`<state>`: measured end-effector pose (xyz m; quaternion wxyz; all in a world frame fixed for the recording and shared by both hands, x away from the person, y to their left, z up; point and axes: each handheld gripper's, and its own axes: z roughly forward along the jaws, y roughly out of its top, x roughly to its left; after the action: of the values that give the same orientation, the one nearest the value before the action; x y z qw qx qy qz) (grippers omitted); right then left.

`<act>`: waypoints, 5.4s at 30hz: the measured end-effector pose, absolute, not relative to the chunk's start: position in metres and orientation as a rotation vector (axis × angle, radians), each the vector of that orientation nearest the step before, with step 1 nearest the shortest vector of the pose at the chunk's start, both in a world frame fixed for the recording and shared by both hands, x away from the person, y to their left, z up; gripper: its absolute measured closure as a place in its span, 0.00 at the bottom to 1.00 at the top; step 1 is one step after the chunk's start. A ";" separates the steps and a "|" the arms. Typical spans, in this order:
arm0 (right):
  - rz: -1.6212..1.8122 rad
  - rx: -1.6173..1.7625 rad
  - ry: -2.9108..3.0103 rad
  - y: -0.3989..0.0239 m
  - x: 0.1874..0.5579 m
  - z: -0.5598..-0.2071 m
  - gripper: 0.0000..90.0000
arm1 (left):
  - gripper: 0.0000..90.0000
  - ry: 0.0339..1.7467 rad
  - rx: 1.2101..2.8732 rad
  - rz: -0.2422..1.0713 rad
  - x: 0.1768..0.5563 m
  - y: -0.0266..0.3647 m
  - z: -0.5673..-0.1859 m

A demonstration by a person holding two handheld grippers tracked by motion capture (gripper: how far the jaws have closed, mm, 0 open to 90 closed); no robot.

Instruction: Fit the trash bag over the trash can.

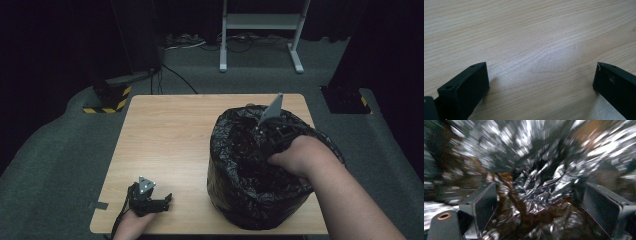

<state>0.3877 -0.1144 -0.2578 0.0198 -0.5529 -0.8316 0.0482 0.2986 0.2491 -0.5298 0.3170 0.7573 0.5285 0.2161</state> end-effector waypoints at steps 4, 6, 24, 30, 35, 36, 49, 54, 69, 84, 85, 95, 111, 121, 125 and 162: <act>0.049 -1.709 -2.617 -0.098 0.393 -0.231 0.14 | 0.00 1.389 1.996 0.570 0.299 0.249 -0.530; 0.013 -1.685 -2.630 -0.086 0.395 -0.228 0.14 | 0.00 1.389 1.994 0.567 0.299 0.249 -0.530; 0.051 -1.604 -2.604 -0.074 0.408 -0.287 0.14 | 0.00 1.380 2.000 0.567 0.298 0.249 -0.530; -0.020 -1.670 -2.655 -0.081 0.419 -0.244 0.14 | 0.00 1.381 1.999 0.567 0.298 0.249 -0.530; -0.087 -1.714 -2.664 -0.082 0.435 -0.225 0.15 | 0.00 1.379 2.001 0.566 0.298 0.249 -0.530; -0.090 -1.729 -2.659 -0.083 0.438 -0.225 0.16 | 0.00 1.379 2.000 0.565 0.298 0.249 -0.530; 0.037 -1.797 -2.578 -0.091 0.446 -0.286 0.36 | 0.01 1.370 2.003 0.559 0.298 0.249 -0.530; 0.104 -1.735 -2.549 -0.094 0.436 -0.325 0.36 | 0.01 1.368 2.005 0.559 0.298 0.249 -0.530; -0.079 -1.715 -2.633 -0.092 0.430 -0.272 0.45 | 0.01 1.370 2.004 0.564 0.298 0.249 -0.530; -0.261 -1.836 -2.728 -0.087 0.453 -0.258 1.00 | 0.01 1.364 2.002 0.556 0.298 0.249 -0.530; -0.251 -1.837 -2.730 -0.087 0.454 -0.265 1.00 | 0.01 1.363 2.002 0.556 0.298 0.249 -0.530; -0.196 -1.771 -2.715 -0.078 0.455 -0.308 0.97 | 0.02 1.357 2.006 0.557 0.297 0.249 -0.530; 0.093 -1.882 -2.642 -0.129 0.423 -0.263 0.54 | 0.02 1.359 2.004 0.559 0.297 0.249 -0.530; 0.388 -1.699 -2.613 -0.123 0.411 -0.333 0.51 | 0.02 1.358 2.003 0.557 0.296 0.249 -0.530; 0.367 -1.698 -2.614 -0.122 0.413 -0.329 0.49 | 0.02 1.358 2.004 0.557 0.296 0.249 -0.530; -0.142 -1.676 -2.669 -0.104 0.419 -0.277 0.26 | 0.03 1.361 1.998 0.558 0.296 0.249 -0.530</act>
<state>0.4189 -0.1036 -0.2771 -0.0064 -0.5312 -0.8460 -0.0450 0.2963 0.2487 -0.5298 0.3244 0.7617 0.5191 0.2126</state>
